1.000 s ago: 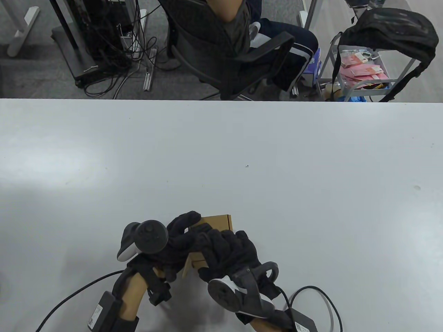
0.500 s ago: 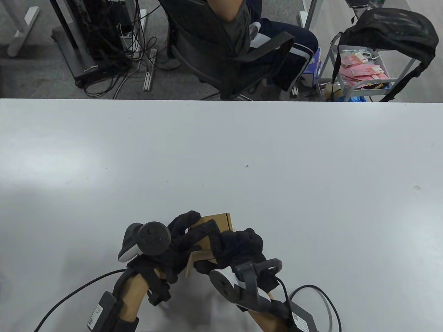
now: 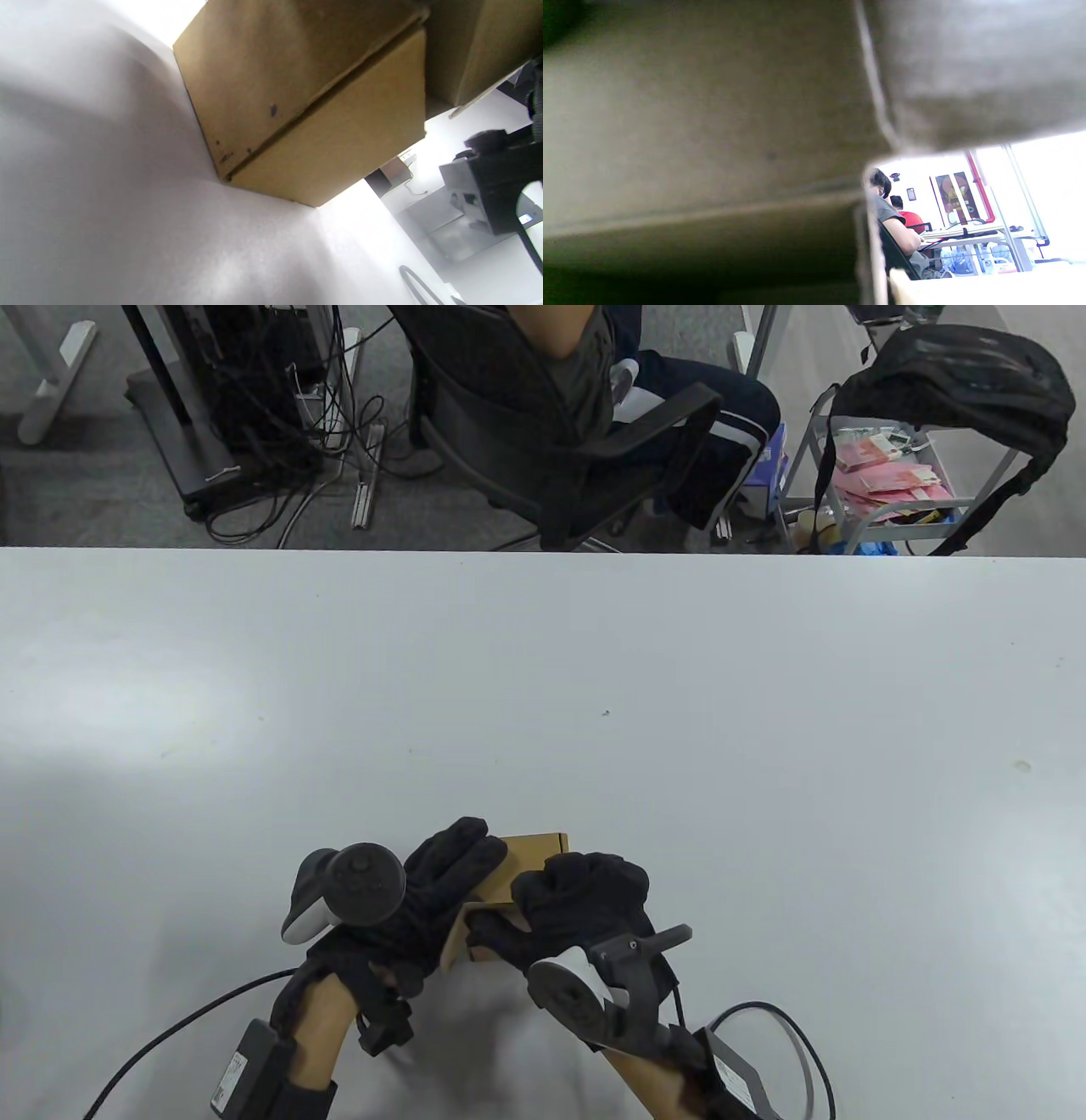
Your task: Fully disassemble small mailer box
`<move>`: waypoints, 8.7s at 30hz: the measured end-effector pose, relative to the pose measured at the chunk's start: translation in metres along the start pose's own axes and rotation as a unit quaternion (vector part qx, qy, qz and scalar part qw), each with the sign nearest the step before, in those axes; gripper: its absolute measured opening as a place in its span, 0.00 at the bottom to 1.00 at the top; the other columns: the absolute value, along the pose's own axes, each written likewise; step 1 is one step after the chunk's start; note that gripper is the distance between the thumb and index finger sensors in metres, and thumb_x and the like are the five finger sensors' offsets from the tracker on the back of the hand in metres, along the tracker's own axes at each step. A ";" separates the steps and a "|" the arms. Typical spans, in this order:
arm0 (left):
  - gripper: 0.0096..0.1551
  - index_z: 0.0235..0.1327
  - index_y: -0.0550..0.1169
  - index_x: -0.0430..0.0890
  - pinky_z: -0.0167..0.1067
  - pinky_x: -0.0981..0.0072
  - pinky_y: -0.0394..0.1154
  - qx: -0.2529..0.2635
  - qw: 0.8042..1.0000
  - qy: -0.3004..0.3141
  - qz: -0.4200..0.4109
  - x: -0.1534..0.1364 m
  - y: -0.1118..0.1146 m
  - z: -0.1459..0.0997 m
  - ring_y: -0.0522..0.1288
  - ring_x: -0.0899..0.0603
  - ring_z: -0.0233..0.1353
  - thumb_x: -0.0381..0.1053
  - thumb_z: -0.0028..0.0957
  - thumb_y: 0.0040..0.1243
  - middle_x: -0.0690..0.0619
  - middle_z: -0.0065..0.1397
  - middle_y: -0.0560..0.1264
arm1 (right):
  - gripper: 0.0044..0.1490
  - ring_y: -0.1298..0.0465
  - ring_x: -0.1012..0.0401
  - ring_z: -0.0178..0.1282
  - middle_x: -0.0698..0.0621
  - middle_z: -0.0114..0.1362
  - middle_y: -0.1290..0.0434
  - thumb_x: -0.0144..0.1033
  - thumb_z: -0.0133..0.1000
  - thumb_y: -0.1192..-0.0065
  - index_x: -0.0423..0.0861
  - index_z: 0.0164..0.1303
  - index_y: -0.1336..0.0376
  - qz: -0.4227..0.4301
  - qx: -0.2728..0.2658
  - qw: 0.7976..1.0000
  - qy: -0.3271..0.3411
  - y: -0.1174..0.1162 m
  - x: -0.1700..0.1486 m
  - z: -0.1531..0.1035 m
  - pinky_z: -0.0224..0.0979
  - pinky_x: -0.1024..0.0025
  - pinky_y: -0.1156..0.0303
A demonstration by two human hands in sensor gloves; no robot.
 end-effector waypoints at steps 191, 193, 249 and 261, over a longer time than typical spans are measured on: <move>0.60 0.75 0.33 0.47 0.76 0.34 0.40 -0.077 0.990 -0.107 0.050 0.009 0.024 0.007 0.37 0.32 0.82 0.80 0.47 0.35 0.44 0.81 0.29 | 0.44 0.38 0.42 0.74 0.42 0.75 0.34 0.64 0.44 0.49 0.46 0.61 0.32 0.040 0.272 0.924 -0.266 -0.027 -0.097 -0.019 0.79 0.35 0.56; 0.60 0.75 0.33 0.47 0.76 0.34 0.40 -0.077 0.990 -0.107 0.050 0.009 0.024 0.007 0.37 0.32 0.82 0.80 0.47 0.35 0.44 0.81 0.29 | 0.44 0.37 0.41 0.73 0.42 0.74 0.33 0.64 0.44 0.49 0.44 0.59 0.31 0.038 0.290 0.919 -0.263 -0.032 -0.094 -0.020 0.78 0.34 0.56; 0.35 0.49 0.85 0.37 0.57 0.36 0.74 0.128 0.976 -0.152 0.091 0.046 0.015 0.022 0.82 0.34 0.56 0.64 0.51 0.54 0.37 0.56 0.82 | 0.47 0.54 0.44 0.79 0.45 0.79 0.49 0.60 0.45 0.48 0.39 0.66 0.40 0.129 0.489 0.801 -0.322 -0.064 -0.137 -0.044 0.76 0.41 0.51; 0.39 0.69 0.72 0.41 0.65 0.30 0.64 0.212 0.967 -0.132 0.053 0.049 -0.010 -0.002 0.71 0.28 0.70 0.64 0.52 0.53 0.37 0.75 0.67 | 0.42 0.60 0.51 0.81 0.52 0.81 0.54 0.57 0.46 0.49 0.50 0.70 0.46 0.170 0.493 0.787 -0.330 -0.065 -0.146 -0.050 0.79 0.47 0.59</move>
Point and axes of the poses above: the tracker on the back of each hand, its own x axis roughly to the thumb side, its own z axis roughly from the wrist to the fingertips, y = z × x, the point moved 1 cm from there along z, roughly from the wrist to the fingertips
